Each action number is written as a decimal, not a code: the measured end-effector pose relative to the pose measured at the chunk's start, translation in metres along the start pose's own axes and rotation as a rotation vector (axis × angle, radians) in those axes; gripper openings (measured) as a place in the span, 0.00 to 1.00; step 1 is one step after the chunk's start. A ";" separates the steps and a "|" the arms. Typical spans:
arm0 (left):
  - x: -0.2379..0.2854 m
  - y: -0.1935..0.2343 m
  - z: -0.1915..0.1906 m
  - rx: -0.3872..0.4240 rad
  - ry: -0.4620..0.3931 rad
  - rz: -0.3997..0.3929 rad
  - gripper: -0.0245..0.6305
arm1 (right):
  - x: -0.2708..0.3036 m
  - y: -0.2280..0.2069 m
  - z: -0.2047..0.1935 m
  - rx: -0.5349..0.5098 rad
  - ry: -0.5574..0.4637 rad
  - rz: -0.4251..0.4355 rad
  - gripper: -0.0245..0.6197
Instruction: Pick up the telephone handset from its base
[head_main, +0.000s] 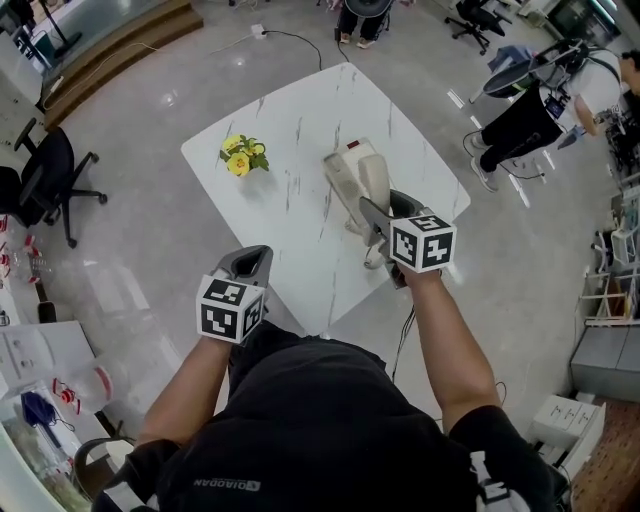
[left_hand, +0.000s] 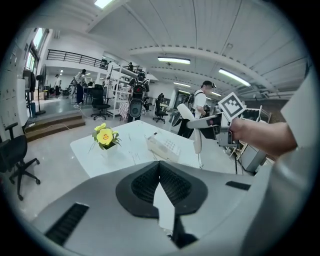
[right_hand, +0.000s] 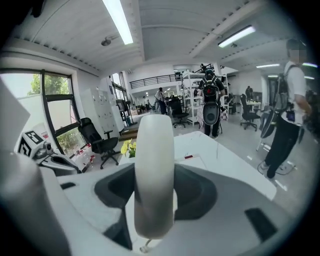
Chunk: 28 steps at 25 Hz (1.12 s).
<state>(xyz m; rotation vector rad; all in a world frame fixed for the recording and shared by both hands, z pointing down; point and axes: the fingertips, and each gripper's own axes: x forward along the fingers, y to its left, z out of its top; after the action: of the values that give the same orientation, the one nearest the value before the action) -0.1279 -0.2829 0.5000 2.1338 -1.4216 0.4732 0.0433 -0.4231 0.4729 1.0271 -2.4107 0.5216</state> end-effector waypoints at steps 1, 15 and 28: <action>0.001 -0.003 0.002 0.003 -0.003 -0.005 0.04 | -0.007 0.003 0.001 0.006 -0.018 0.000 0.37; 0.009 -0.035 0.016 0.043 -0.022 -0.047 0.04 | -0.097 0.025 -0.011 0.110 -0.200 0.009 0.37; 0.009 -0.051 0.022 0.077 -0.025 -0.049 0.04 | -0.127 0.023 -0.045 0.146 -0.226 0.001 0.37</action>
<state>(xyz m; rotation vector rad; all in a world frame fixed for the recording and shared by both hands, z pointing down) -0.0774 -0.2871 0.4757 2.2374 -1.3816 0.4922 0.1159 -0.3135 0.4360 1.2048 -2.6008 0.6195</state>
